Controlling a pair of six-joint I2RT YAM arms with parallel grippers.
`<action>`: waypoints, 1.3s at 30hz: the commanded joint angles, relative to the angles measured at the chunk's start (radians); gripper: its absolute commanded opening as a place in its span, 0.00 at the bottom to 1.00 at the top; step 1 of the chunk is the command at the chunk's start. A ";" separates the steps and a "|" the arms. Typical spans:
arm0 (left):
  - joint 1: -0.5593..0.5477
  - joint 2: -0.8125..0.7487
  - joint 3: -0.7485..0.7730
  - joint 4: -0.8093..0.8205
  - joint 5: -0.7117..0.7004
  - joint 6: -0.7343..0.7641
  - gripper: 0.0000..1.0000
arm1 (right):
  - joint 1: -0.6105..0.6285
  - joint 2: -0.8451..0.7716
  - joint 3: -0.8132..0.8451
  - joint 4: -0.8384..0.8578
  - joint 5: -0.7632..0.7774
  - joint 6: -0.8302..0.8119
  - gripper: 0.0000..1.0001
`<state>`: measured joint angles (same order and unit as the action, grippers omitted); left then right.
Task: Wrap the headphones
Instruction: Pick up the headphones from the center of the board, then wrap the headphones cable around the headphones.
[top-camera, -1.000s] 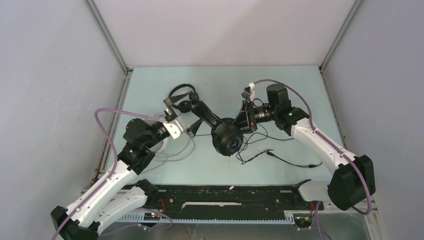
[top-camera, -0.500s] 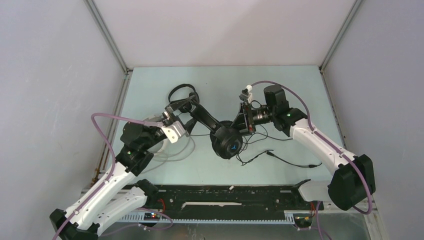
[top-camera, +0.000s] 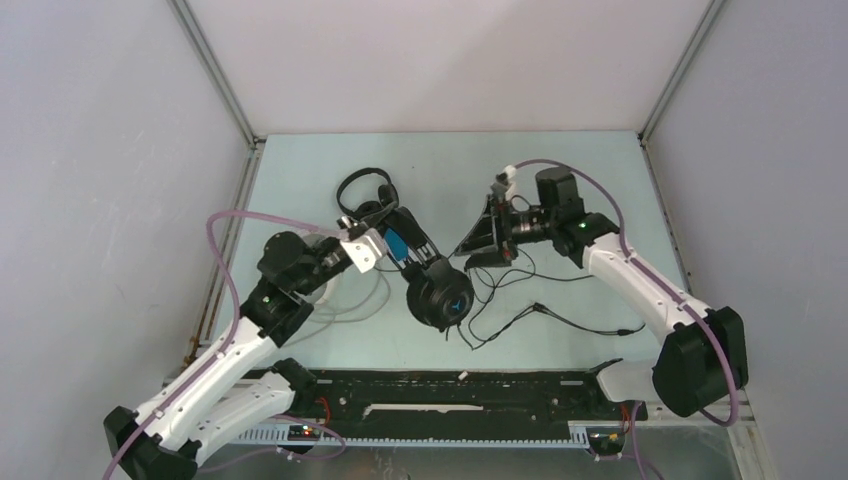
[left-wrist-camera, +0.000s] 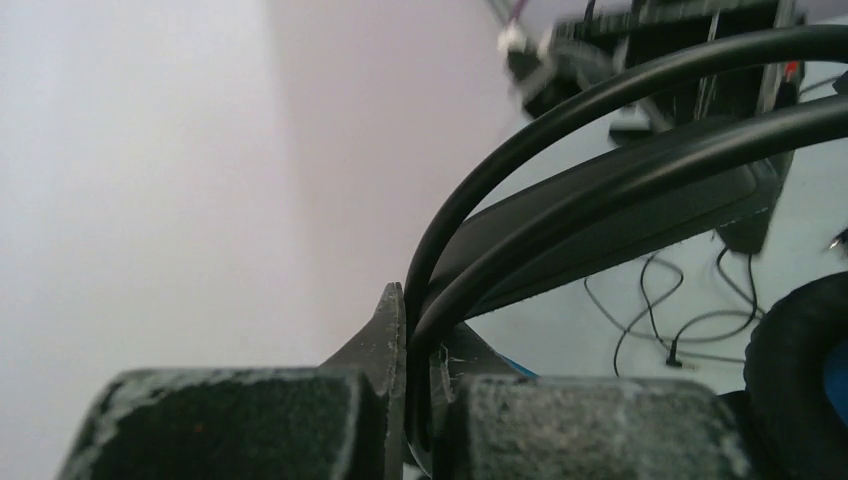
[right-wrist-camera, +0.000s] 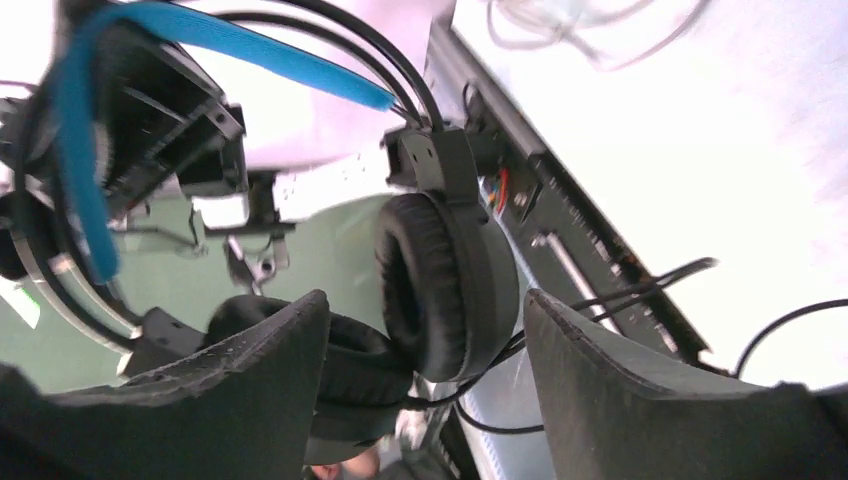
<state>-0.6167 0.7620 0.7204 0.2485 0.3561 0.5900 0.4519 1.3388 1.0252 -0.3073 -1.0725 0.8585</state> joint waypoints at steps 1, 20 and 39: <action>-0.002 0.020 0.086 -0.043 -0.202 -0.018 0.00 | -0.091 -0.087 0.047 0.060 0.107 0.016 0.77; 0.011 0.243 0.556 -0.819 -0.570 -0.497 0.00 | 0.259 -0.385 0.199 -0.019 1.021 -0.601 0.97; 0.009 0.363 0.727 -1.081 -0.436 -0.656 0.00 | 0.745 -0.126 0.239 0.071 1.663 -1.076 0.97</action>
<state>-0.6090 1.1297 1.3567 -0.8337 -0.1513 0.0055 1.1728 1.1580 1.2095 -0.2695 0.4107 -0.1097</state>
